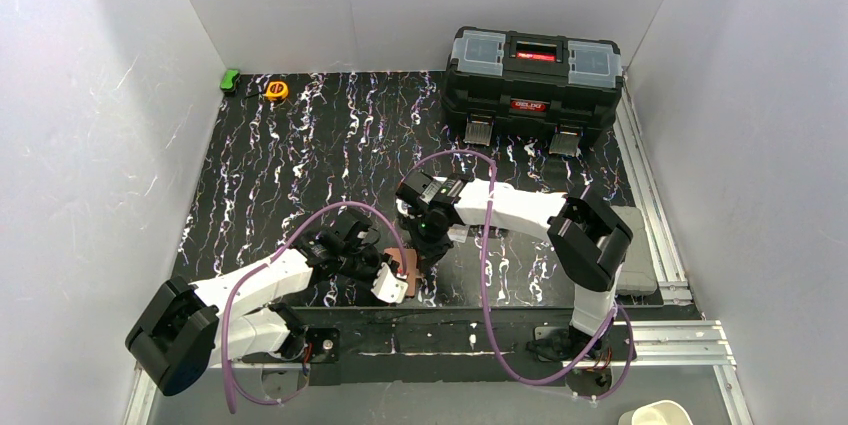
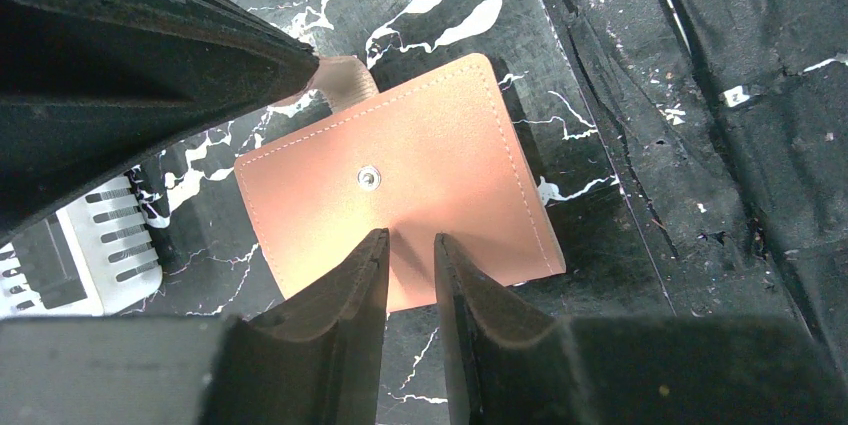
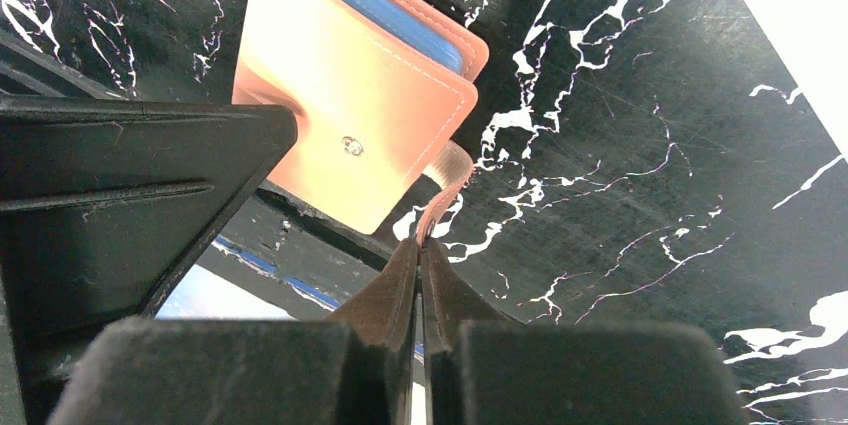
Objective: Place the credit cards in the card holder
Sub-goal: Close the card holder at the center of the board.
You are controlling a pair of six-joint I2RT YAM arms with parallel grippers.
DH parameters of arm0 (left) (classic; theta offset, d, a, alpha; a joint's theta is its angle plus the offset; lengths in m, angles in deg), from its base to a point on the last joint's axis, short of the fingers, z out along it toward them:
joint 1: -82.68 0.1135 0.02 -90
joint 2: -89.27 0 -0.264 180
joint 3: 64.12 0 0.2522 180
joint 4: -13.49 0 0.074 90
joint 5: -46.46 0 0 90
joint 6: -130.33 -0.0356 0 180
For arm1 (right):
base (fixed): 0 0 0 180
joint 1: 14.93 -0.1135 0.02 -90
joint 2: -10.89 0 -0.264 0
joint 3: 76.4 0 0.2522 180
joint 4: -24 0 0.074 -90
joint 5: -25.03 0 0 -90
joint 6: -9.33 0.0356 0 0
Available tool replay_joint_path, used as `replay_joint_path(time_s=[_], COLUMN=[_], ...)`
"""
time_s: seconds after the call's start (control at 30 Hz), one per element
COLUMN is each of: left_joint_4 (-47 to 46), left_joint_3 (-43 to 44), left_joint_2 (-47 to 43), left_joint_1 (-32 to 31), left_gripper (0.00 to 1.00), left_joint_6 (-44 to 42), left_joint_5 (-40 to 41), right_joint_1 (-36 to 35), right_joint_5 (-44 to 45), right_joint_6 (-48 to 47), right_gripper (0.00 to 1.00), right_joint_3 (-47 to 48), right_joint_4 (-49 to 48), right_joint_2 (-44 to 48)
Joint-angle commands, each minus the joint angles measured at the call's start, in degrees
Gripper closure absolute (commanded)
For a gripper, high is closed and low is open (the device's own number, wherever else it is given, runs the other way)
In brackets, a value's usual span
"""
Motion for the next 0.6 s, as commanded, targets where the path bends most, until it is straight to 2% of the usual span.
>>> replay_joint_path(time_s=[0.0,0.07,0.57], left_joint_4=[3.1,3.1,2.4], left_joint_3=[-1.6,-1.7,-2.1], left_joint_2=[-1.0,-1.0,-1.3], left_joint_1=[-0.2,-0.2,-0.3], left_gripper=[0.77,0.77,0.77], left_joint_6=[-0.1,-0.1,-0.1], left_joint_5=[0.7,0.6,0.5], right_joint_1=[-0.4,-0.4,0.0], right_joint_5=[0.2,0.2,-8.2], right_joint_6=[0.4,0.5,-0.1], right_gripper=[0.93,0.99,0.99], right_joint_3=[1.8,1.6,2.3], right_joint_4=[-0.1,-0.5,-7.1], right_joint_2=[1.3,1.6,-2.2])
